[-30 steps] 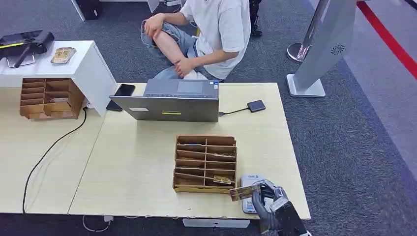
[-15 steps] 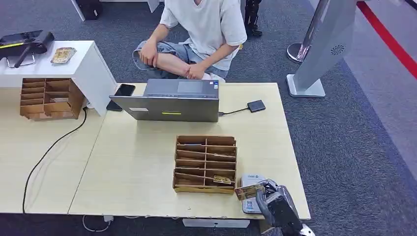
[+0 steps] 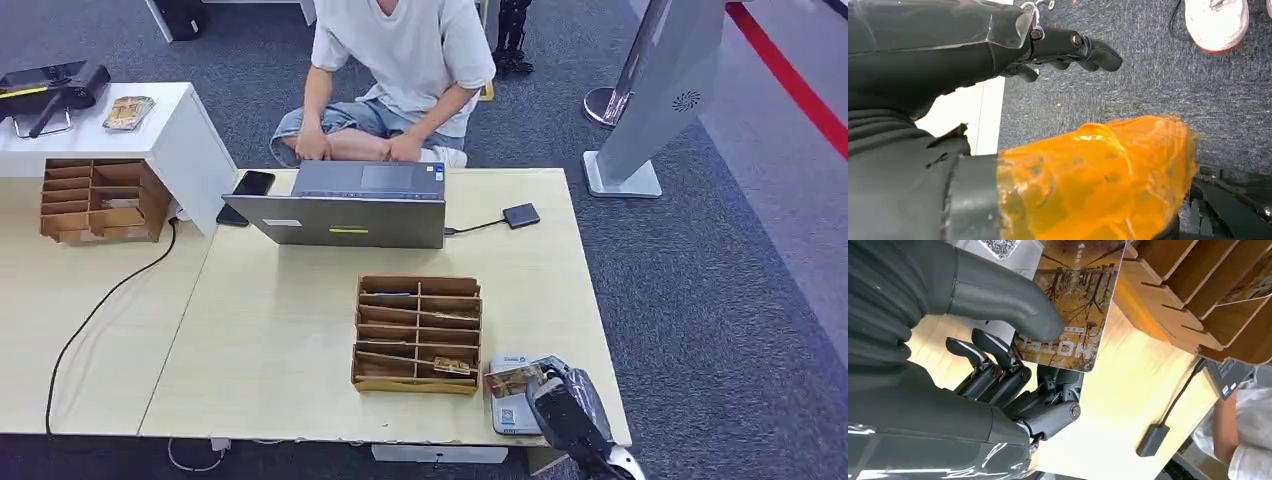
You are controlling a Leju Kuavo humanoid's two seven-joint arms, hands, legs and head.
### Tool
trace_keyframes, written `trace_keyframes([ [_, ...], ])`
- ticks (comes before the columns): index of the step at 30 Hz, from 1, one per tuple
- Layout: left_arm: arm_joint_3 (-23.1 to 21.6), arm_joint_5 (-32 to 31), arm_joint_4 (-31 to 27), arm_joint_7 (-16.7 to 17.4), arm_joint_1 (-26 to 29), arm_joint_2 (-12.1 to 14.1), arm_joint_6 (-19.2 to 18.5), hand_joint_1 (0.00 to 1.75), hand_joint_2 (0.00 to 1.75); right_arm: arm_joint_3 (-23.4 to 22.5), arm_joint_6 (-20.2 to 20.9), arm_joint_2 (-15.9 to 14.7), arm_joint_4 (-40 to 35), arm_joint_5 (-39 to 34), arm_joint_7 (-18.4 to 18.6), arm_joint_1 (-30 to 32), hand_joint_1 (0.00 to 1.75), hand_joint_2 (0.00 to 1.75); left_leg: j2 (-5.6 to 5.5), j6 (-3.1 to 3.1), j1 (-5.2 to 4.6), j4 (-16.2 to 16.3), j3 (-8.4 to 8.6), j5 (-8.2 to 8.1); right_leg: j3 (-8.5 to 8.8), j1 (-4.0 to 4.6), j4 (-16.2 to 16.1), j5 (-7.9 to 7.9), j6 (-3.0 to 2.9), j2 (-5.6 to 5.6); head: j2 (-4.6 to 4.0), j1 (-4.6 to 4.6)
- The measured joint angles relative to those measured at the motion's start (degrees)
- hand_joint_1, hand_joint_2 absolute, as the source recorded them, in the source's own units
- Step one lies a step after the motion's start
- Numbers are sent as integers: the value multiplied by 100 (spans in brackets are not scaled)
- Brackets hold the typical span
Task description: Pass the card to the sensor for recognition and then transmit it.
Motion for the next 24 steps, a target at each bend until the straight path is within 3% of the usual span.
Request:
trace_keyframes([
  [15,0,61,0,0,0,0,11,0,0,-42,-2,-184,57,83,479,-17,175,175,-1,0,-1,1,1,0,0,0,0,0,0,0,0,2],
  [24,0,85,0,0,1,2,17,0,0,-184,387,-723,-199,-7,756,-17,175,175,0,10,-3,2,0,-6,1,-1,-1,0,1,-1,0,0],
])
